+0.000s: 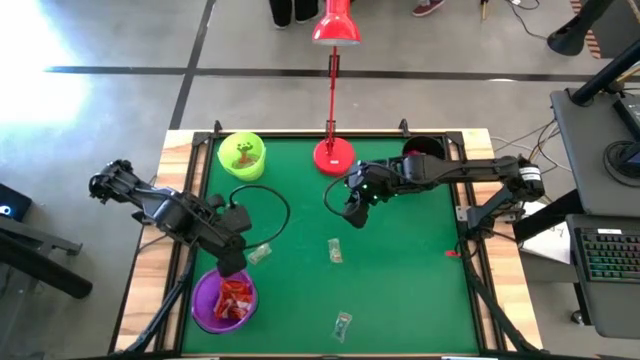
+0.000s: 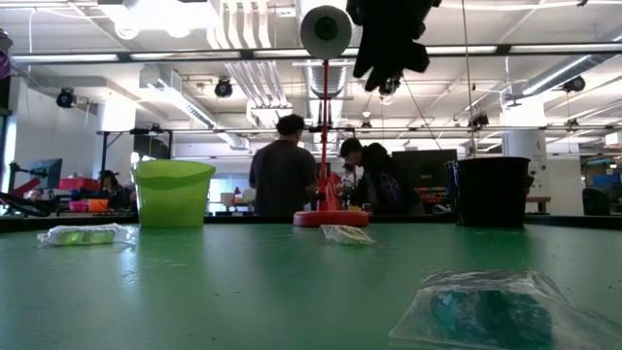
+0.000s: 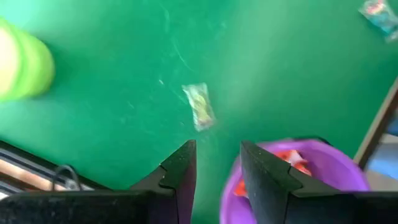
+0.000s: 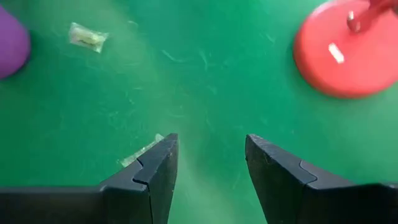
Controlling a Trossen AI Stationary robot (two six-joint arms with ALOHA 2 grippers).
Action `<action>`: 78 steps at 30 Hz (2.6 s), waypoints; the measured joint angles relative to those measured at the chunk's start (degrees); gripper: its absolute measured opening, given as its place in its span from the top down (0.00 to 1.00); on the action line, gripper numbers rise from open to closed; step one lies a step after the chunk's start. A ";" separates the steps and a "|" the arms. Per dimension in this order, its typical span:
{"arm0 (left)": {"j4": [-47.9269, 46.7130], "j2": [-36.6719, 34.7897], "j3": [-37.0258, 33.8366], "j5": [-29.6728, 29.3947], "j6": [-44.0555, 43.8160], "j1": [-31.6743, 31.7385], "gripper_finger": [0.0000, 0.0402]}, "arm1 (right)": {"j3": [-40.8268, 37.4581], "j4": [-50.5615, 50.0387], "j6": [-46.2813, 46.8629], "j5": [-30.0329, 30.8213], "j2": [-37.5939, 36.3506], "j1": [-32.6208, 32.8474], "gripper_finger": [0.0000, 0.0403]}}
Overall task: Sort candy
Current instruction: Put the transparent candy into the green bucket
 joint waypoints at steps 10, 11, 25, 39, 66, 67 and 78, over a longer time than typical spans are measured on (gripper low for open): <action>-0.02 -1.16 -0.04 -10.51 1.15 -0.02 0.73 | -8.97 7.41 15.31 0.43 0.00 0.11 0.54; 0.00 -1.48 -0.04 -11.55 1.02 -0.02 0.73 | -9.79 8.27 16.69 0.42 0.00 0.14 0.54; 0.00 -9.27 -0.14 -23.53 4.52 0.37 0.73 | -13.39 14.83 29.85 -1.46 6.09 3.29 0.54; 0.00 -15.72 -0.15 -27.58 6.82 0.44 0.73 | -4.19 14.49 33.80 -4.57 19.21 8.20 0.54; 0.00 -15.98 -0.37 -27.24 14.61 0.42 0.73 | -1.17 10.06 41.64 -4.57 28.58 11.39 0.64; 0.00 -16.00 -0.37 -27.24 14.63 0.42 0.73 | -1.17 10.10 41.62 -4.58 28.49 11.39 0.67; 0.00 -16.02 -0.39 -27.19 14.63 0.42 0.73 | -0.02 10.15 39.50 -4.78 28.42 11.39 0.97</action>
